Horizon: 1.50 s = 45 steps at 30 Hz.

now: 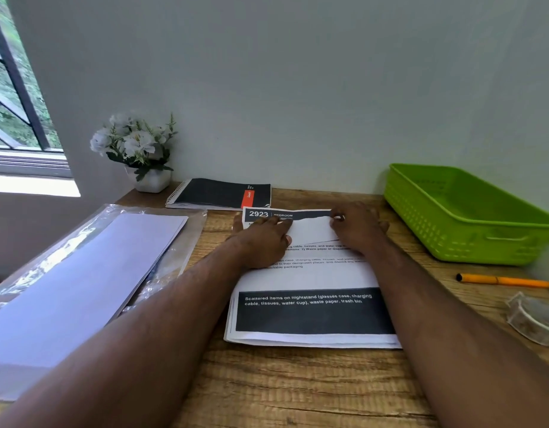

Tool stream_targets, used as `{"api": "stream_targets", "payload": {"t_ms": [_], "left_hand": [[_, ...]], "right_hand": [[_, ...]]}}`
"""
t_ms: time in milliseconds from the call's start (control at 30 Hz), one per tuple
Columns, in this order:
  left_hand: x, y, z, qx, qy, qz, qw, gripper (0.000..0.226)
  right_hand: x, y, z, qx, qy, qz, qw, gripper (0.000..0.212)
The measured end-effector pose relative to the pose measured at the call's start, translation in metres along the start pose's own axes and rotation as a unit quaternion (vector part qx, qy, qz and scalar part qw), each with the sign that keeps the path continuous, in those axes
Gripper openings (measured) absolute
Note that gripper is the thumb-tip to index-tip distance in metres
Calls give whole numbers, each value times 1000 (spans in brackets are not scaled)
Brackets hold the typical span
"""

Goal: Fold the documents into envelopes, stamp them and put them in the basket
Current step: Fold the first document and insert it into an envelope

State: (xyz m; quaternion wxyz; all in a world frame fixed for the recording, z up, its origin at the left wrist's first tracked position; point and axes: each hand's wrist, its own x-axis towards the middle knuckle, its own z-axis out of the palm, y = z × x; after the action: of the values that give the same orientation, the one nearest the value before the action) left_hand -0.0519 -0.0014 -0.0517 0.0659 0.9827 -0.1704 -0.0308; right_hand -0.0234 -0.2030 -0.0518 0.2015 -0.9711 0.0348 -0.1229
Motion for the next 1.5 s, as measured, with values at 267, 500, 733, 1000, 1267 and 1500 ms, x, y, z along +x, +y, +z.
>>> {"api": "stream_targets", "payload": {"t_ms": [267, 500, 733, 1000, 1267, 1500], "left_hand": [[0, 2, -1, 9, -1, 19, 1000, 52], [3, 4, -1, -17, -9, 39, 999, 53], [6, -1, 2, -30, -18, 45, 998, 53], [7, -3, 3, -53, -11, 50, 997, 53], [3, -2, 2, -47, -4, 54, 997, 53], [3, -1, 5, -22, 1, 38, 999, 54]], "right_hand": [[5, 2, 4, -40, -34, -7, 999, 34], [8, 6, 4, 105, 45, -22, 993, 16], [12, 13, 3, 338, 75, -41, 937, 26], [8, 3, 3, 13, 112, -88, 990, 11], [3, 6, -10, -29, 167, -48, 984, 17], [-25, -36, 15, 32, -50, -178, 982, 28]]}}
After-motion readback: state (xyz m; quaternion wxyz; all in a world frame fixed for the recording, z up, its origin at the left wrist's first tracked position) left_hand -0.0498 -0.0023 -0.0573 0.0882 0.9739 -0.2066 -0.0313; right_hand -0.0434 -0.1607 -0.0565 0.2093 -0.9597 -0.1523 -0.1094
